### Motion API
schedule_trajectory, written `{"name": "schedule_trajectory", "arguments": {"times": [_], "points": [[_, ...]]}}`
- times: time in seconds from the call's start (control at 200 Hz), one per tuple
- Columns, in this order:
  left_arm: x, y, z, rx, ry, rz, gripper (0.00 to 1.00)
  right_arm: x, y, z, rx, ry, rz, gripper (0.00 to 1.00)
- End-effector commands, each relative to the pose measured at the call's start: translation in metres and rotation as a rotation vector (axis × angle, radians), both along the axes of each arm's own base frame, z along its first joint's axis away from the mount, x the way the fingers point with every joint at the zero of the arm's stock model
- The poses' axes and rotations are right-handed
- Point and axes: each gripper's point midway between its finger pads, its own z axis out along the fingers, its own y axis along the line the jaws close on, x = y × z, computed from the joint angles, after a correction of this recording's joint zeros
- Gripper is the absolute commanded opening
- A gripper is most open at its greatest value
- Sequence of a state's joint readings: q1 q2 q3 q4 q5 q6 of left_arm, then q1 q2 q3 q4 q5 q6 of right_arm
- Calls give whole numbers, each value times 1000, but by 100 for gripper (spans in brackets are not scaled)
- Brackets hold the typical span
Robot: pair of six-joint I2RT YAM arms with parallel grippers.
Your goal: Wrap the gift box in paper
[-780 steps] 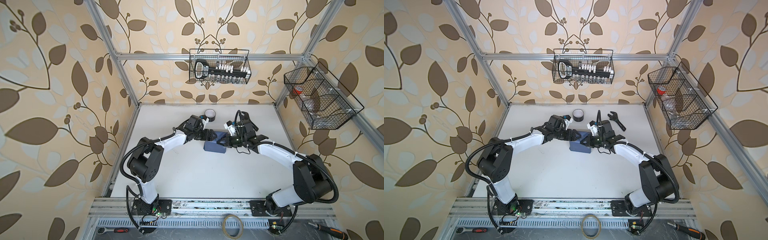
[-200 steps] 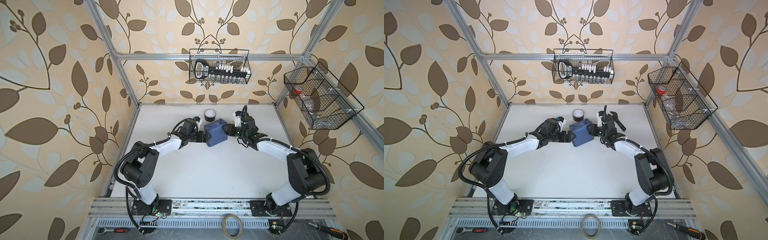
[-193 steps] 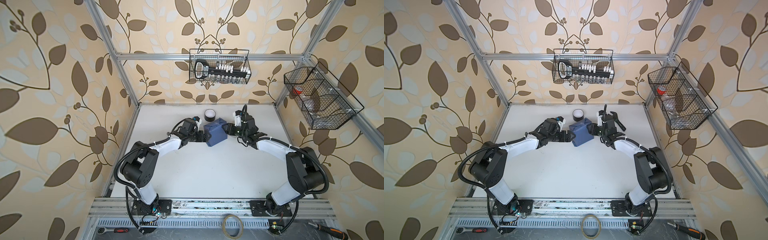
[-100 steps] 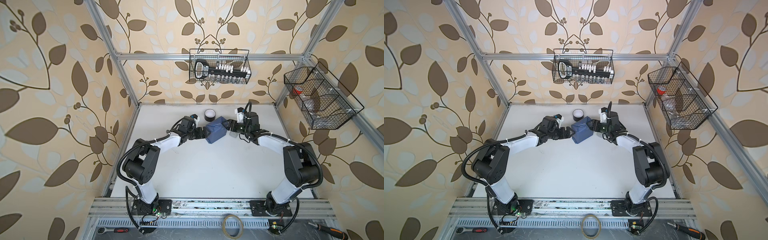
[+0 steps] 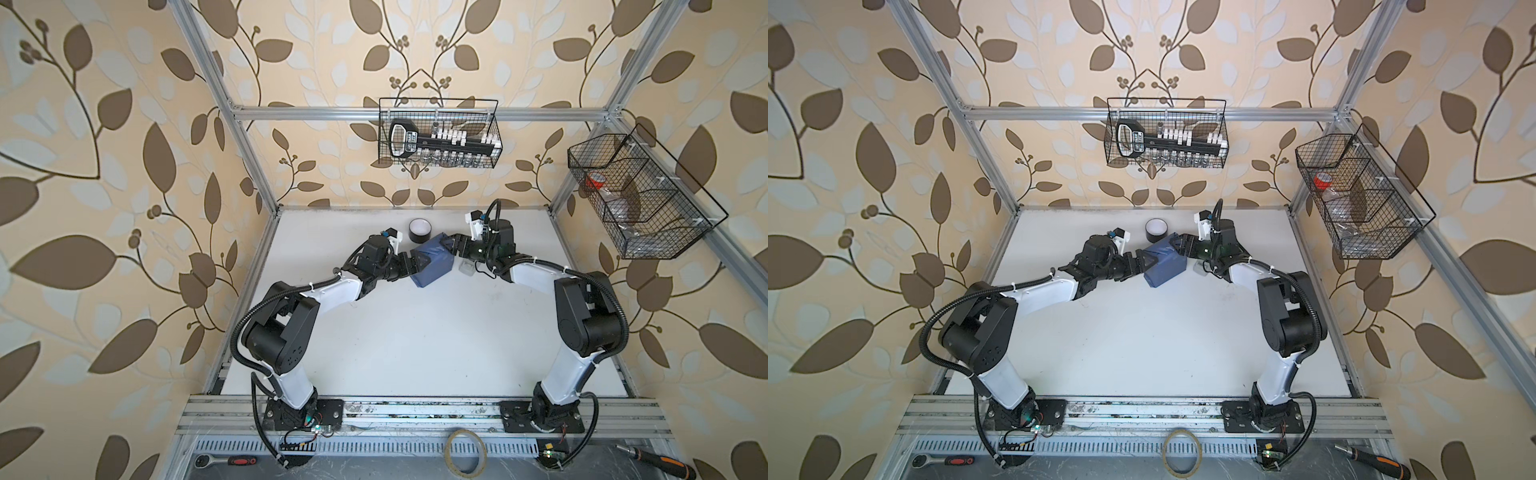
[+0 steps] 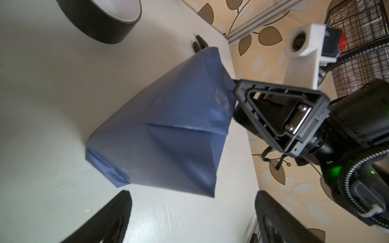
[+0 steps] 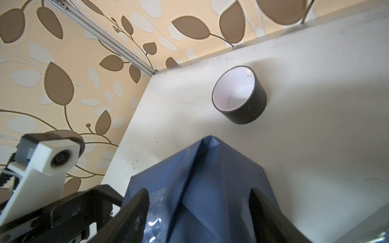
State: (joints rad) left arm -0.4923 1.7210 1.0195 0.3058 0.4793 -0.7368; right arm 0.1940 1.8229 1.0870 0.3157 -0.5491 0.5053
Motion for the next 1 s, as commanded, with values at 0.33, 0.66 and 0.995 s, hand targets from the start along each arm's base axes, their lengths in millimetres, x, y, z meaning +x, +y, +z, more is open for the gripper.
{"name": "schedule_trajectory", "arguments": {"times": [0.33,0.66,0.995], "points": [[-21,-5,21,-97,-7,-45,88,-73,24,3,155,37,61,67],[-74,28,13,-34,-3,-6,90,-144,20,-7,131,68,10,72],[-68,40,15,135,-70,-30,93,-141,13,-6,-15,26,18,75]]}}
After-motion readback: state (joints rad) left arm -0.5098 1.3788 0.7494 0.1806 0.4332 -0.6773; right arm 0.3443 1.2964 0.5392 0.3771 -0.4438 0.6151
